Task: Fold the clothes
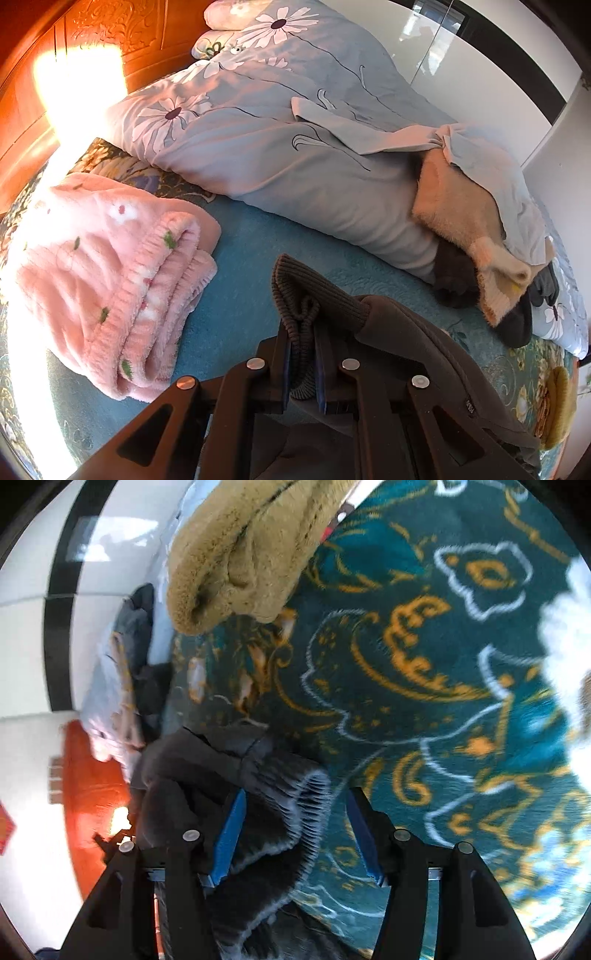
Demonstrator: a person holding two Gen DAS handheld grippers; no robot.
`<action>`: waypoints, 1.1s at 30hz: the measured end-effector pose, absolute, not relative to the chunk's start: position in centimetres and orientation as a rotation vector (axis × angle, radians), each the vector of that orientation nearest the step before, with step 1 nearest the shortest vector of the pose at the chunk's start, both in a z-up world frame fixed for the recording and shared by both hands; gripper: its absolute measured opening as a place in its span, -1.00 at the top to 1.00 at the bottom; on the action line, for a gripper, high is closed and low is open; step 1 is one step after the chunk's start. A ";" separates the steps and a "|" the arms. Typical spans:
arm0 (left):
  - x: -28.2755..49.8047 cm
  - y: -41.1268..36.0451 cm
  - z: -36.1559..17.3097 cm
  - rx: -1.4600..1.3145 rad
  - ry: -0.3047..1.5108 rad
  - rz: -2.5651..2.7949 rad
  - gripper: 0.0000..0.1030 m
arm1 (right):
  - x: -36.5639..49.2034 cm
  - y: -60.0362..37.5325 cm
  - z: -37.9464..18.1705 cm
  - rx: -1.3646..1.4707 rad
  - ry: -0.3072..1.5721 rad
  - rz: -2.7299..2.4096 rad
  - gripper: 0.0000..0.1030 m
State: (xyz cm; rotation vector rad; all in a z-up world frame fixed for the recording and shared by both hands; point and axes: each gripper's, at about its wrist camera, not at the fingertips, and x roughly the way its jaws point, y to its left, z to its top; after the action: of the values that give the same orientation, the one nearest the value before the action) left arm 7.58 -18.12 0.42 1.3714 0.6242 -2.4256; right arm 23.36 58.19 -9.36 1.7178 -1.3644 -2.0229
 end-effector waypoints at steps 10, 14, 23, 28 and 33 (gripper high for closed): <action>8.0 -18.5 0.5 1.373 0.666 -2.418 0.79 | 22.6 56.6 -8.2 1.671 -1.321 -2.113 0.27; 8.2 -19.0 0.4 1.375 0.690 -2.417 0.79 | 22.4 55.6 -6.1 1.654 -1.210 -2.184 0.81; 9.3 -20.4 -0.3 1.359 0.763 -2.407 0.79 | 19.7 55.2 -2.2 1.517 -1.168 -2.214 0.82; 9.8 -21.4 -1.4 1.359 0.865 -2.365 0.79 | 18.4 56.6 -5.9 1.531 -1.300 -2.152 0.76; 9.5 -21.1 -1.5 1.374 0.855 -2.357 0.79 | 17.5 58.5 -8.5 1.488 -1.453 -2.114 0.62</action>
State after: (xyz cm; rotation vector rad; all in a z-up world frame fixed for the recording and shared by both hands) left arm 9.46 -21.10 -1.48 1.3744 0.8553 -2.3569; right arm 17.47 58.54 -8.49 1.4876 -1.4533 -2.1141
